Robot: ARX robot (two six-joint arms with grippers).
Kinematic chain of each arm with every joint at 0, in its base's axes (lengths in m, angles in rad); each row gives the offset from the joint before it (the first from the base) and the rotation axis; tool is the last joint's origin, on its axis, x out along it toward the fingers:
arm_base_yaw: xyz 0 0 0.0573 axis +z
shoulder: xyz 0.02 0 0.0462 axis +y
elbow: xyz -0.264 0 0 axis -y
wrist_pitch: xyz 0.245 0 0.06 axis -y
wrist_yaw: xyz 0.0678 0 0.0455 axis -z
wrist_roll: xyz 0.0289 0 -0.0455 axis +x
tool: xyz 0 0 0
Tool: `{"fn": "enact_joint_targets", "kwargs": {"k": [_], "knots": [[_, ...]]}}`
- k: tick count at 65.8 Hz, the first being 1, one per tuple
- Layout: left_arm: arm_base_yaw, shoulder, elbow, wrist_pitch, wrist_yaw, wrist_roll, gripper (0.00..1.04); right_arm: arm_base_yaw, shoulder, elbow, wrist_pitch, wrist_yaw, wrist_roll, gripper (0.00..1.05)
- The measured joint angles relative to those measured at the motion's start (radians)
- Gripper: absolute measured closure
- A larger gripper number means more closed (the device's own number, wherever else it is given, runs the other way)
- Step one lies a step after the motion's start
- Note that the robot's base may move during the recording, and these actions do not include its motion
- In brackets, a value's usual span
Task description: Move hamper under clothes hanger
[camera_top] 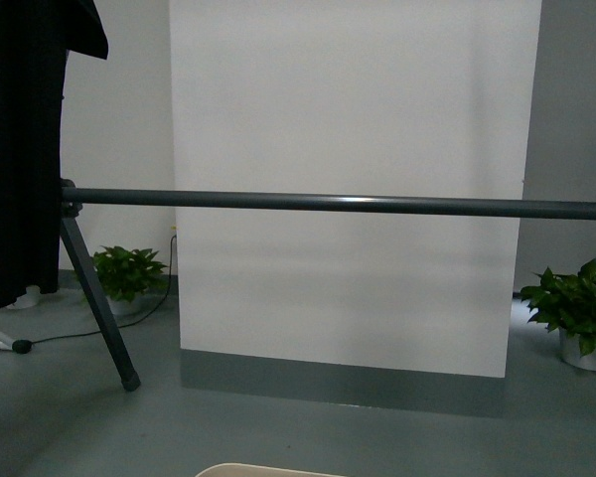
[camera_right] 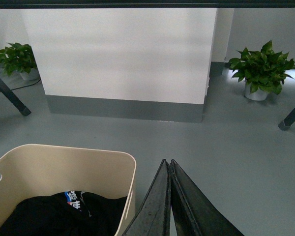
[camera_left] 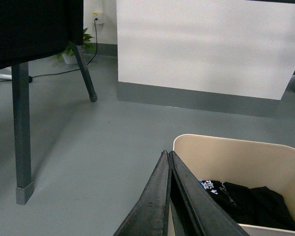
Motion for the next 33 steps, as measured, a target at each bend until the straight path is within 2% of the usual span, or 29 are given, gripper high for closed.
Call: {"fn": "enact_joint_targets", "kwargs": {"k": [33], "knots": [[0.0,-0.201,0.0,-0.194,0.0,0.0,1.01,0.0,-0.18,0.0,-0.175,0.0,0.0,1.03]]}}
